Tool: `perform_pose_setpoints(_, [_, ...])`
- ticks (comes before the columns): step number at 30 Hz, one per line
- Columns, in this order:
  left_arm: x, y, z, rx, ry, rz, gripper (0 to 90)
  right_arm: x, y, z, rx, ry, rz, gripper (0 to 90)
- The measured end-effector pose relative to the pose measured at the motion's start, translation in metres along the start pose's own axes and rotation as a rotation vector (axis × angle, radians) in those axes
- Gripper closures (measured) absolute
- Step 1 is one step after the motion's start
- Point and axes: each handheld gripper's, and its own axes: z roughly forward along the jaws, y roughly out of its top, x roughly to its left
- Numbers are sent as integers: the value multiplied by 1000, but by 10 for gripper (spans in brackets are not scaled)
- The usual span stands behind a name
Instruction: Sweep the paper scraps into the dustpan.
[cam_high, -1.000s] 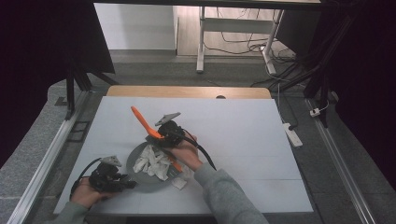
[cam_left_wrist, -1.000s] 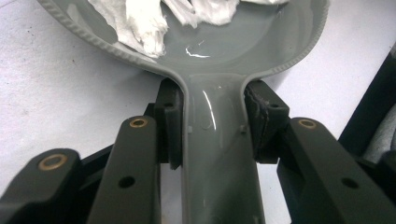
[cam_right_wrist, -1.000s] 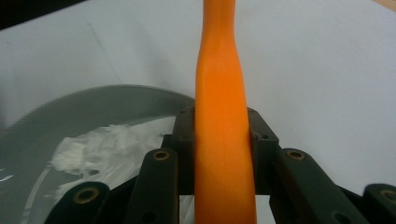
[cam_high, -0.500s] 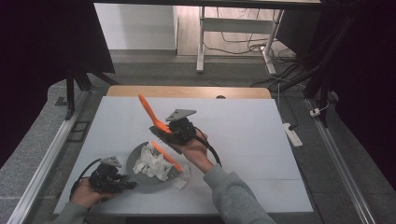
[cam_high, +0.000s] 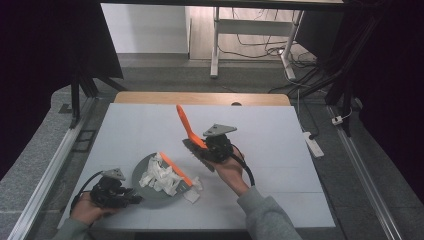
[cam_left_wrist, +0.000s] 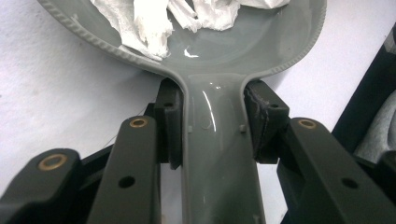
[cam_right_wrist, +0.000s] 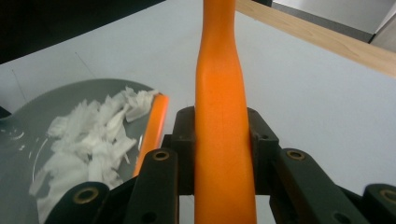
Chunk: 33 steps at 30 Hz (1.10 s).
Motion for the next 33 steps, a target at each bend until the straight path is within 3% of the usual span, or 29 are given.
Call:
perform_pose_setpoints(10, [3,-14,-14,-26,-4,28,612,-8,-30,-10,29,-23,54,703])
perform_pose_setpoints(16, [4,-29,-24,-33,-24,53,613,-6,-36,-8,35,-12,59,703])
perform_pose_setpoints(22, [0,-46,-34,-2,-55,110,612,-2,-37,-5,46,-9,54,703])
perform_pose_setpoints(26, [-9,-44,-31,38,-73,163,612,2,-38,1,64,-8,59,703])
perform_pose_setpoints(33, [-17,-32,-19,66,-72,158,612,12,-38,8,69,15,60,704])
